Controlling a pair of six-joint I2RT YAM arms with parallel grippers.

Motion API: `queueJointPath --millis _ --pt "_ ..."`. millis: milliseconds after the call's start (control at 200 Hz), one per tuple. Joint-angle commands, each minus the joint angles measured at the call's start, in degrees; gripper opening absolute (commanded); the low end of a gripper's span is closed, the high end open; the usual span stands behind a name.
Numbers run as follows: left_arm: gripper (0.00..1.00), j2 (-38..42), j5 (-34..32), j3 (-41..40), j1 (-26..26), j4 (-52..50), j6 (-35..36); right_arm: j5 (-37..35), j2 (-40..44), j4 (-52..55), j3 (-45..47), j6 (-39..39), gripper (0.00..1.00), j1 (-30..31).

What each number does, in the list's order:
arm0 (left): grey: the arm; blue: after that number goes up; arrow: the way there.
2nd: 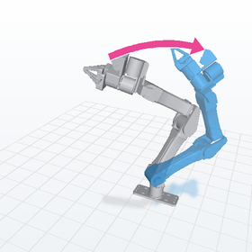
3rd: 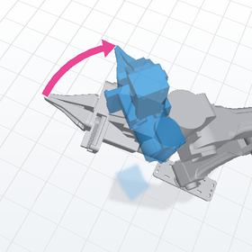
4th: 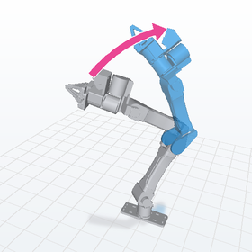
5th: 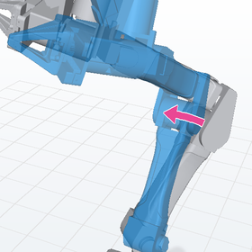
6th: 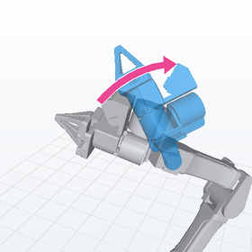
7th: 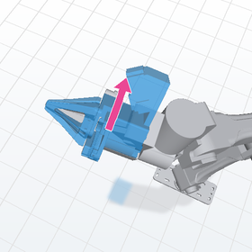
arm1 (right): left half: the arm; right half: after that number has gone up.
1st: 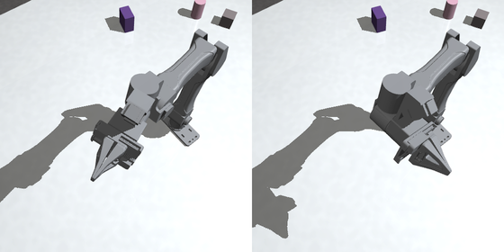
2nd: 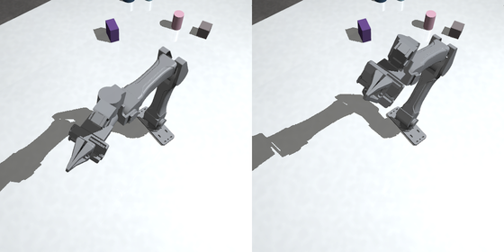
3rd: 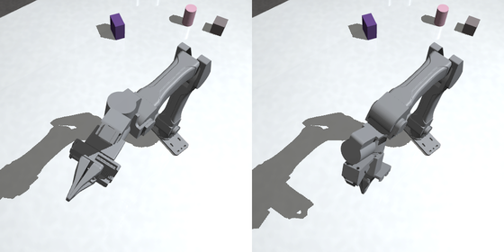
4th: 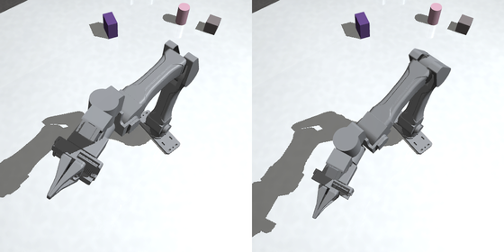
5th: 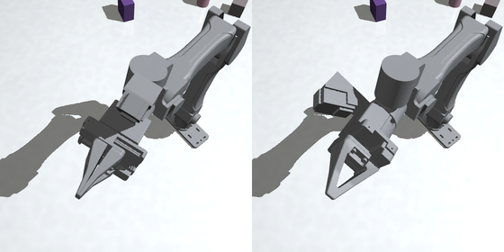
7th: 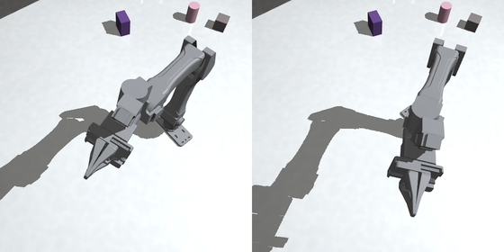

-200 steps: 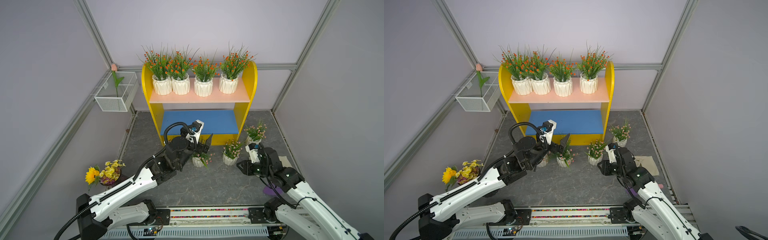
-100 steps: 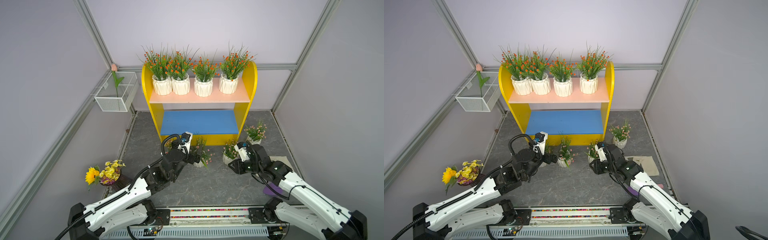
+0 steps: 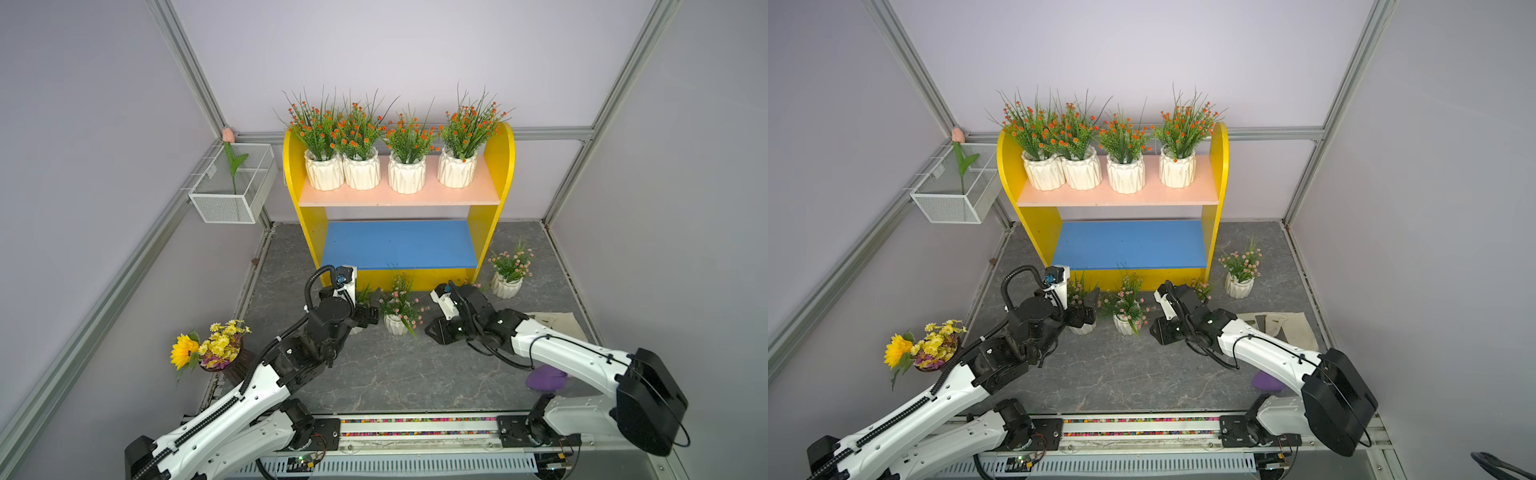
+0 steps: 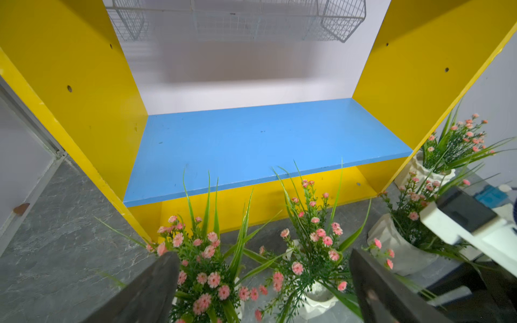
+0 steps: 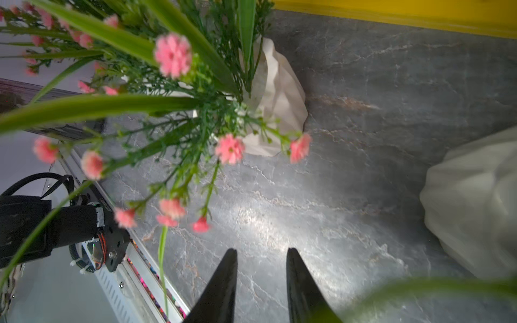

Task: Place the baby's breath potted plants on the rack by color
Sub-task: Pick up the baby's breath potted plant from the center of the board.

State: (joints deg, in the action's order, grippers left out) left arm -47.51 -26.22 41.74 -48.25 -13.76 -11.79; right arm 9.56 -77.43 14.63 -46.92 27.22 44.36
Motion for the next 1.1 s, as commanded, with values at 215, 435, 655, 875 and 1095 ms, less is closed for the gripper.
queueJointPath --millis 215,435,655,875,1095 --pt "0.97 3.5 0.4 1.2 0.3 -2.3 -0.4 -3.3 -11.0 -3.7 -9.4 -1.7 0.32 0.2" --pt "0.98 6.8 -0.7 0.8 0.3 -4.5 -0.4 -2.1 -16.7 -5.0 -12.8 -1.9 0.31 0.3" --pt "0.98 8.4 -0.9 0.3 0.3 -5.2 -0.3 -2.6 -19.5 -4.8 -14.8 -1.9 0.30 0.2" --pt "0.99 8.8 1.2 -0.8 0.3 -4.2 -0.1 -3.4 -21.8 -4.6 -15.9 -1.4 0.29 0.0" --pt "1.00 8.6 2.7 -0.9 0.3 -4.0 -0.3 -3.3 -23.5 -3.7 -17.1 -1.6 0.25 -0.4"
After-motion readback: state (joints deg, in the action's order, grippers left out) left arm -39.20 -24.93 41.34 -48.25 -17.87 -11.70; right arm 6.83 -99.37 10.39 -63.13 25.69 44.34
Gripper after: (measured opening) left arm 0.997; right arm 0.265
